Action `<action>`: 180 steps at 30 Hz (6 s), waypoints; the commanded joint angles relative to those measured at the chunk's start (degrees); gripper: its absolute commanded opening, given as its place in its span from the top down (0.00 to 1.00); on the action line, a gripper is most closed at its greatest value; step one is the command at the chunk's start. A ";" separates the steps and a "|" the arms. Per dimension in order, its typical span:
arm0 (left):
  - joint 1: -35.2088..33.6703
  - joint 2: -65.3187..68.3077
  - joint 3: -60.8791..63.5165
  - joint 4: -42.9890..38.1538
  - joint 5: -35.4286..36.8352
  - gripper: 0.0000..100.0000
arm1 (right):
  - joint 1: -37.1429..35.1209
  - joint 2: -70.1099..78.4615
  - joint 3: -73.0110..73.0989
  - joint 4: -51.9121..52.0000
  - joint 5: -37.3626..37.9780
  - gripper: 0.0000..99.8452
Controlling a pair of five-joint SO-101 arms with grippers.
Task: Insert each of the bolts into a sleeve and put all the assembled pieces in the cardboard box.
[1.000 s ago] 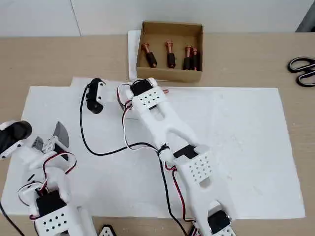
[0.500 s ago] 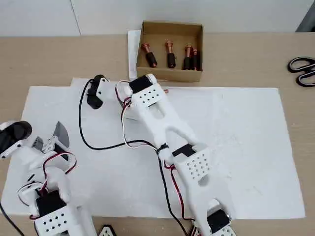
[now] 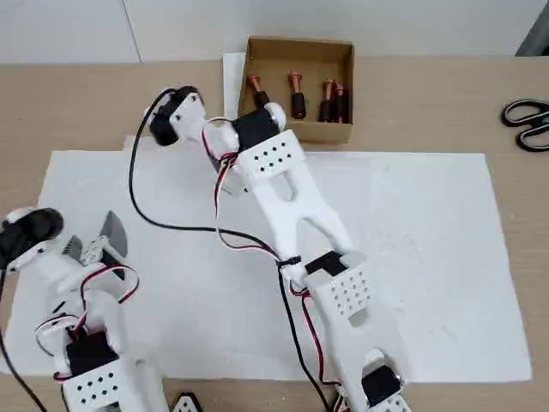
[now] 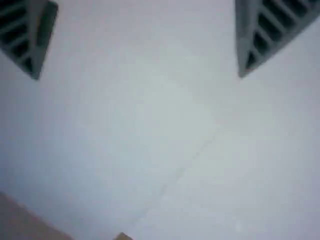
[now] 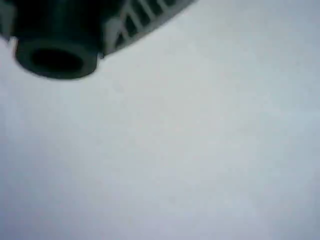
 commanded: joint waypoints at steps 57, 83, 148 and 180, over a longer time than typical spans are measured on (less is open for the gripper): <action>16.62 -0.62 -5.14 7.82 -3.78 0.76 | 12.09 -1.10 21.45 2.42 -19.25 0.86; 22.68 -0.26 -17.63 13.19 -3.78 0.76 | 21.41 -34.77 29.27 3.03 -14.77 1.00; 39.82 138.46 -140.18 36.75 -41.05 0.76 | 29.41 -58.77 51.25 2.42 -11.96 1.00; 39.91 144.00 -150.29 49.14 -41.23 0.85 | 29.41 -59.12 51.25 2.15 -11.96 1.00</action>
